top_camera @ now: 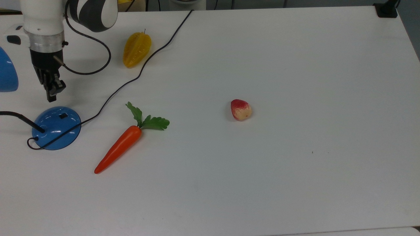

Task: Turn on desk lamp
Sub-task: 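Press the switch on the lamp base with the closed gripper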

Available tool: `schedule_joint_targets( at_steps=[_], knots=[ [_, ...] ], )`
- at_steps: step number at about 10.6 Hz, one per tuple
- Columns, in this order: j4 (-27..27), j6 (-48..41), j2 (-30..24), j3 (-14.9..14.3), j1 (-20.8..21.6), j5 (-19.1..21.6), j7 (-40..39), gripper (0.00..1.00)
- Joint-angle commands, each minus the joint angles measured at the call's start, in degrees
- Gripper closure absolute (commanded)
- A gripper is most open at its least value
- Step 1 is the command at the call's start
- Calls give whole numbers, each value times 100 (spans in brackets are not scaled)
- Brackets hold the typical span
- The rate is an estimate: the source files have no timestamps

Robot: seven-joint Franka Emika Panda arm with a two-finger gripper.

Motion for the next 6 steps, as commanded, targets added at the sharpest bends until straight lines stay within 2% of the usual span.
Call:
schedule_joint_targets(
  at_steps=[1,6],
  knots=[
    [395,157,354,-132,47,-116,322,100],
    [396,157,363,-141,135,-124,498,100]
  ],
)
